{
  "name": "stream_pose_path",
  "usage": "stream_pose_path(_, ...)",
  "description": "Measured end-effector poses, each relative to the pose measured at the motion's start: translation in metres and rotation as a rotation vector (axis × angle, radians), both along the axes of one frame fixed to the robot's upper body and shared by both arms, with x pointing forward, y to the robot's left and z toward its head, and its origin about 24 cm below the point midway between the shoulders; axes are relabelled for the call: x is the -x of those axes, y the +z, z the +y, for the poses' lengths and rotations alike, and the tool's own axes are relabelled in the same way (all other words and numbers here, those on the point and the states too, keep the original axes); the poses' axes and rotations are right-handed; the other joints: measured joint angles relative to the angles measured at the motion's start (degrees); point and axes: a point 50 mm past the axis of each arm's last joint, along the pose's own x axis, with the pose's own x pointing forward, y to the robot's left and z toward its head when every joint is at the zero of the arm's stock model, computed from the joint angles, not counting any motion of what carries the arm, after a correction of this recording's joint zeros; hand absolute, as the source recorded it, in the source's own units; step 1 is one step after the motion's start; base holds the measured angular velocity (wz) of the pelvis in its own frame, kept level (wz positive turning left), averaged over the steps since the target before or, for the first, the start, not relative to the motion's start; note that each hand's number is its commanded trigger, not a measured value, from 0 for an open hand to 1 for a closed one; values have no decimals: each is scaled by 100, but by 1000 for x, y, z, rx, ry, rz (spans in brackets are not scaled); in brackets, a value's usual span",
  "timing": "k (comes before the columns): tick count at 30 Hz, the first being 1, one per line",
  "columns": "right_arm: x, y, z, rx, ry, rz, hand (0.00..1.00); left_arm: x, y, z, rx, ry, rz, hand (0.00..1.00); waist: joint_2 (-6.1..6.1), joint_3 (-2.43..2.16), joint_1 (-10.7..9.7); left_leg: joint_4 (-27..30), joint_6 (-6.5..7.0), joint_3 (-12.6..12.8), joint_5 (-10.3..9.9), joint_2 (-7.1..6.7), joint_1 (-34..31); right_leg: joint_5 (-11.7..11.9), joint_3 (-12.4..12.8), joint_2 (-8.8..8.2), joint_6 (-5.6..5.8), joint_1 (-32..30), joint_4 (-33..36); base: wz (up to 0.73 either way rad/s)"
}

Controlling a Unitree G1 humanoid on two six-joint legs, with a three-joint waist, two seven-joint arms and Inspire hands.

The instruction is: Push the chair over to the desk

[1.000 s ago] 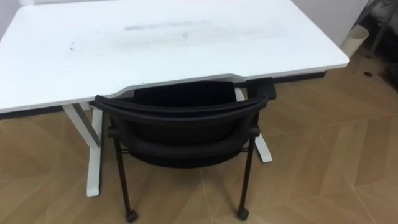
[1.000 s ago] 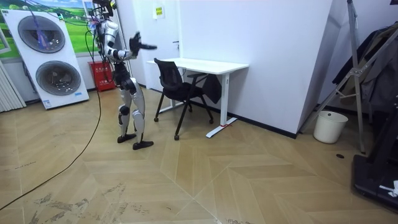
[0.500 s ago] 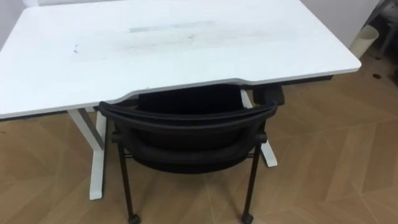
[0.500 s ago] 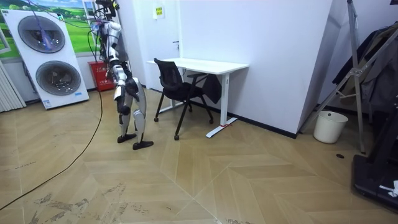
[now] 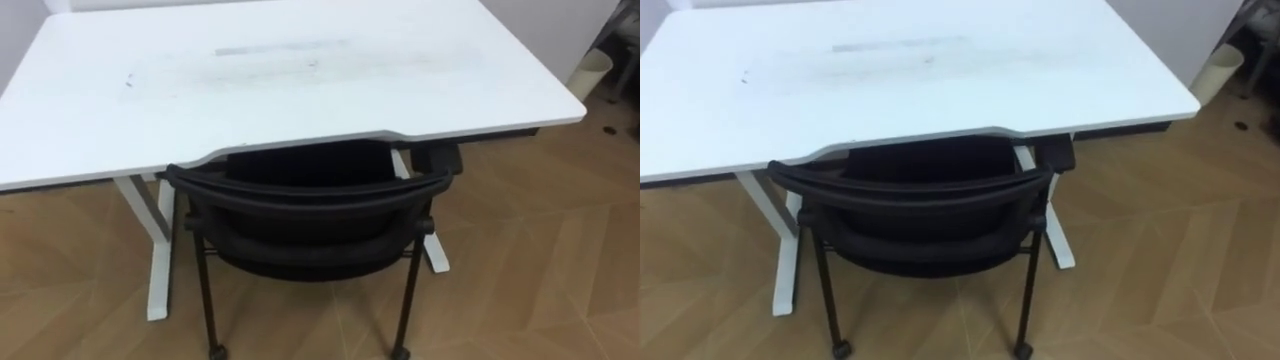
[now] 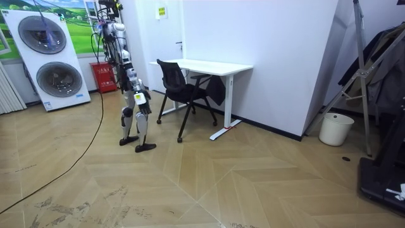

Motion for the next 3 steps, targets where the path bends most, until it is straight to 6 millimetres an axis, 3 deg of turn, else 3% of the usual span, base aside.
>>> stream_pose_path(3, -17, 0, 7, -35, 132, -56, 0, -18, -2, -10, 79, -106, -29, 0, 22, 7, 7, 19, -3, 14, 2, 10, -72, 0, 8, 16, 0, -69, -26, 0)
